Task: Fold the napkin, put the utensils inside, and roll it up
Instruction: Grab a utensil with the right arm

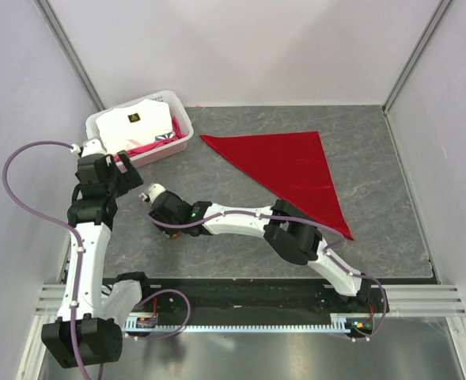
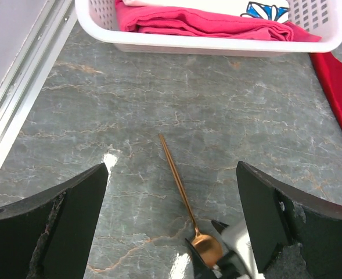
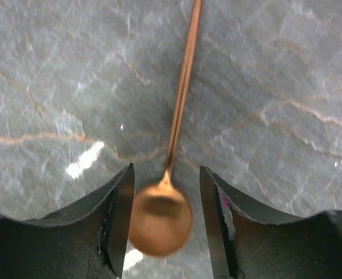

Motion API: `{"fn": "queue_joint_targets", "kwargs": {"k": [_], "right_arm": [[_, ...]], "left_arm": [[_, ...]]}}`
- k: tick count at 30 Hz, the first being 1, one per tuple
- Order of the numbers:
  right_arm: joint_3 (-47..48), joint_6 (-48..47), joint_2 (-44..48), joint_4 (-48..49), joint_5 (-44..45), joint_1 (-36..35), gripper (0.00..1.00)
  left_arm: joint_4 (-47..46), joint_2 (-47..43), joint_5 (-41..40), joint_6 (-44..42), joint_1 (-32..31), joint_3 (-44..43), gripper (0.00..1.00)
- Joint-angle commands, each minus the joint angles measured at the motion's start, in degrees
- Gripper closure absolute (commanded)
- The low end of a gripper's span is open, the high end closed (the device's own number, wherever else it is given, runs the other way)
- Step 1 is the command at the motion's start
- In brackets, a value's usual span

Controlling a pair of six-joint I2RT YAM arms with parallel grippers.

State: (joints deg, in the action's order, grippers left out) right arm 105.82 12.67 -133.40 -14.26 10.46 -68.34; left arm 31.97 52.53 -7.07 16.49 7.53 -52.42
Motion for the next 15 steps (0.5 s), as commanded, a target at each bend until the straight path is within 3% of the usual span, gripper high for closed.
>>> {"fn": "queue_joint_targets", "kwargs": {"k": [1,15], "right_arm": [[5.4,-0.4,-2.1,0.8,4.0,-0.9,0.44],[12.5,-1.7,-8.5,-5.0,7.6,-1.4,0.50]], "left_arm": [[-2.4,-1.1,0.8,0.7,-0.8,-0.4,0.00],[-2.4,-1.4,1.0,0.6,-1.5,-0.4,0.00]]}}
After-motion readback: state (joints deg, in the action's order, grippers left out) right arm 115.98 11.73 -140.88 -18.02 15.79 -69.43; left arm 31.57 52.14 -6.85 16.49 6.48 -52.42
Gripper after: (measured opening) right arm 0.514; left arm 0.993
